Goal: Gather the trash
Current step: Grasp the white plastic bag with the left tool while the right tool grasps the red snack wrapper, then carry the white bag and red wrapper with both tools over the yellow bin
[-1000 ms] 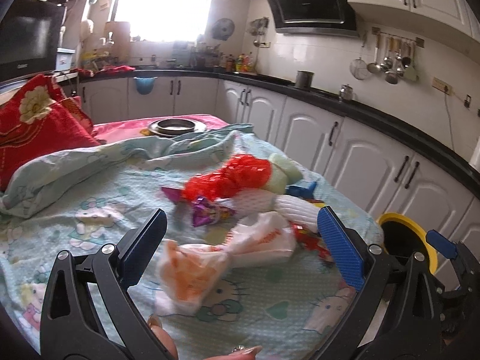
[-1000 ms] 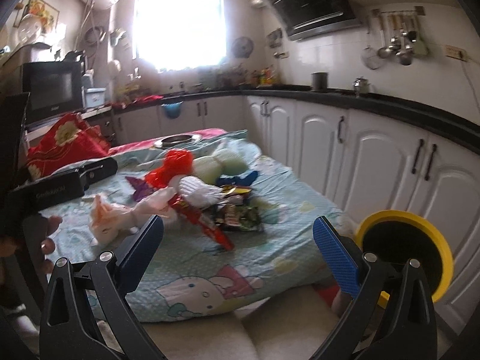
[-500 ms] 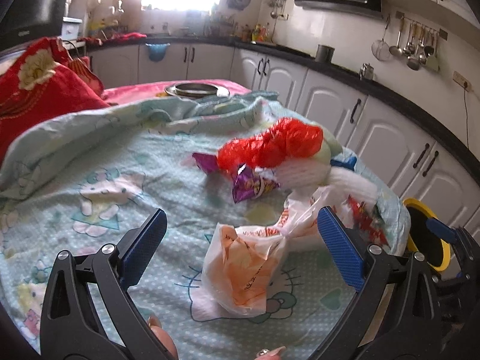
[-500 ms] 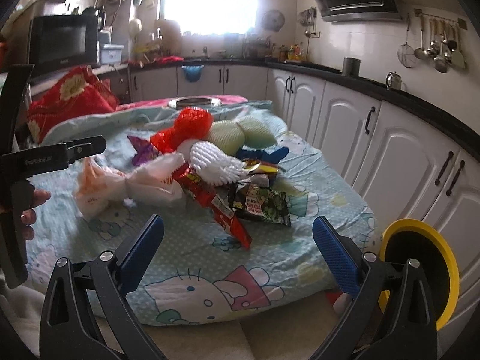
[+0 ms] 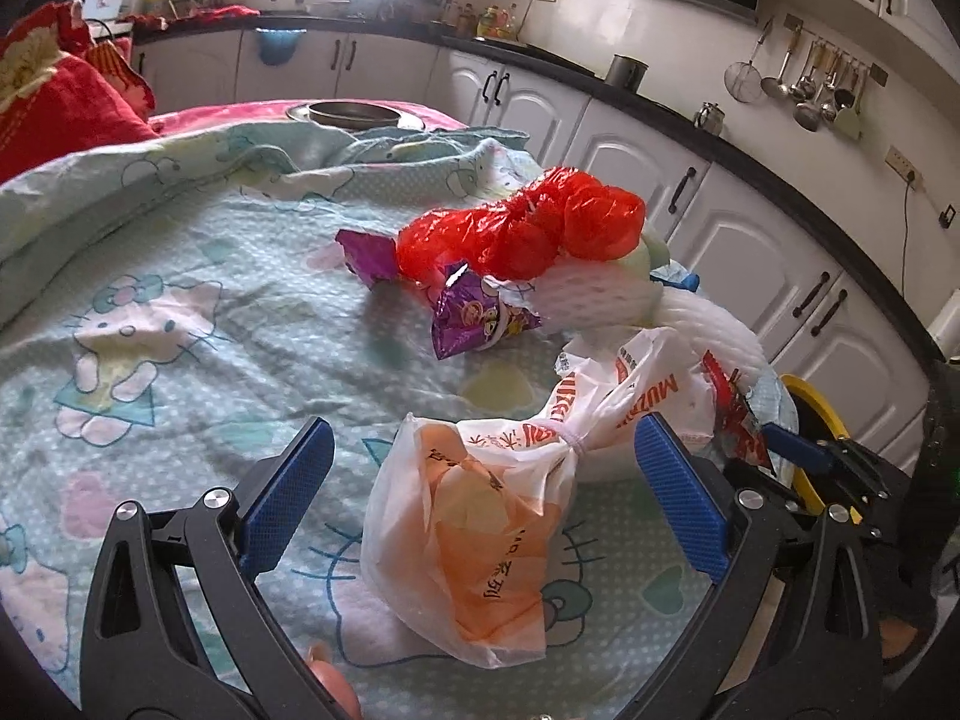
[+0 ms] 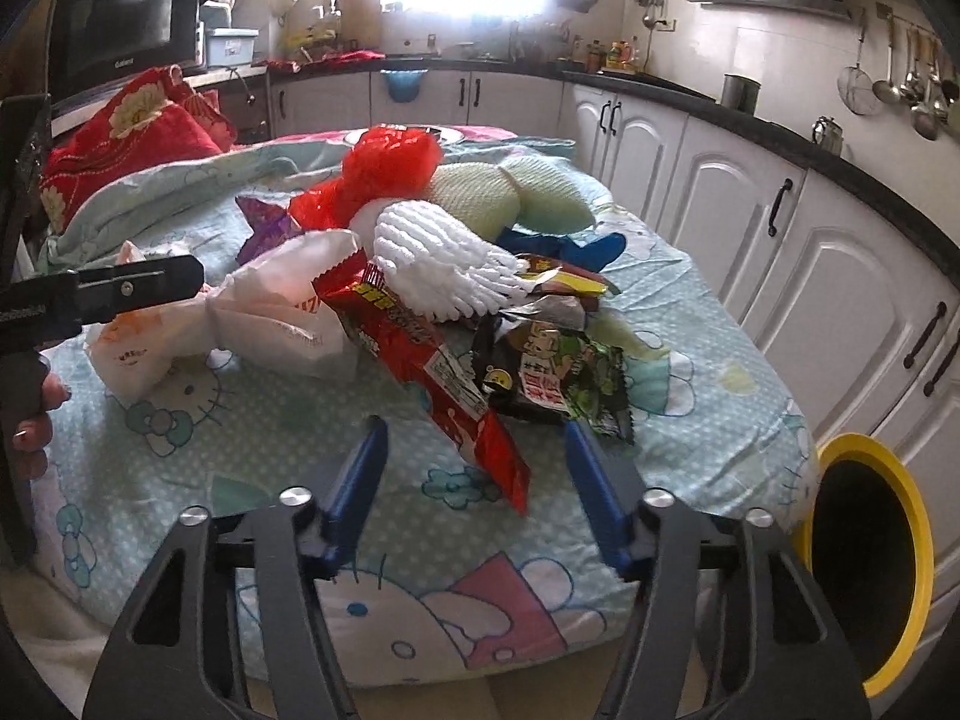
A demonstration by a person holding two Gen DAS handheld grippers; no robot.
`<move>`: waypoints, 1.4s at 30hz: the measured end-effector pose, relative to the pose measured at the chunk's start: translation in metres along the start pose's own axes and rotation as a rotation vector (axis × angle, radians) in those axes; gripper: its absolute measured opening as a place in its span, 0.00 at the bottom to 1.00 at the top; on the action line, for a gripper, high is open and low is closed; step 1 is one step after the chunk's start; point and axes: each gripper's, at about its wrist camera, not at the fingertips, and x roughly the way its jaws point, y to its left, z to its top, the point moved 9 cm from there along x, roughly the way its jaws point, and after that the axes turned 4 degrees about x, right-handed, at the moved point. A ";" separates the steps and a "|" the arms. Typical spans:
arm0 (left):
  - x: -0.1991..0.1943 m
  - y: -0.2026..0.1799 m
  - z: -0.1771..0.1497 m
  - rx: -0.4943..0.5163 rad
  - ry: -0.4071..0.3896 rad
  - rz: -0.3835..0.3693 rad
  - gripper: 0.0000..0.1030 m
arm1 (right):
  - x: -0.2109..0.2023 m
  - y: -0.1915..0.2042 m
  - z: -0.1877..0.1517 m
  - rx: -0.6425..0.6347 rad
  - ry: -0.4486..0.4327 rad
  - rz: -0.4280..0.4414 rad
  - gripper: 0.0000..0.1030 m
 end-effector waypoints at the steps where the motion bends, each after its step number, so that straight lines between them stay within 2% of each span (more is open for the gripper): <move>1: 0.001 0.000 -0.001 -0.008 0.004 -0.016 0.90 | 0.003 -0.001 0.000 0.002 0.008 0.003 0.46; 4: 0.002 0.001 -0.001 -0.021 0.010 -0.042 0.88 | 0.009 0.000 -0.002 0.020 0.026 0.035 0.30; 7: 0.004 0.000 -0.003 -0.020 0.024 -0.058 0.76 | 0.007 0.002 -0.004 0.016 0.024 0.051 0.22; 11: 0.007 -0.001 -0.006 -0.017 0.051 -0.074 0.58 | 0.002 0.006 -0.004 0.005 0.020 0.073 0.17; 13: 0.005 -0.002 -0.007 -0.009 0.057 -0.086 0.54 | -0.001 0.009 -0.005 0.000 0.023 0.088 0.14; 17: 0.001 -0.005 -0.010 0.016 0.067 -0.102 0.44 | -0.007 0.010 -0.010 0.005 0.039 0.114 0.12; 23: -0.010 -0.012 -0.013 0.061 0.082 -0.109 0.35 | -0.020 0.011 -0.018 0.000 0.045 0.134 0.12; 28: -0.025 -0.012 -0.011 0.068 0.074 -0.104 0.34 | -0.036 0.010 -0.021 -0.004 0.028 0.139 0.12; 33: -0.050 -0.015 0.008 0.063 0.000 -0.099 0.33 | -0.046 0.006 -0.014 0.011 0.002 0.148 0.12; 38: -0.066 -0.036 0.032 0.099 -0.071 -0.105 0.33 | -0.059 -0.001 -0.006 0.026 -0.030 0.150 0.12; 42: -0.067 -0.057 0.046 0.134 -0.092 -0.118 0.33 | -0.071 -0.013 0.004 0.048 -0.065 0.136 0.12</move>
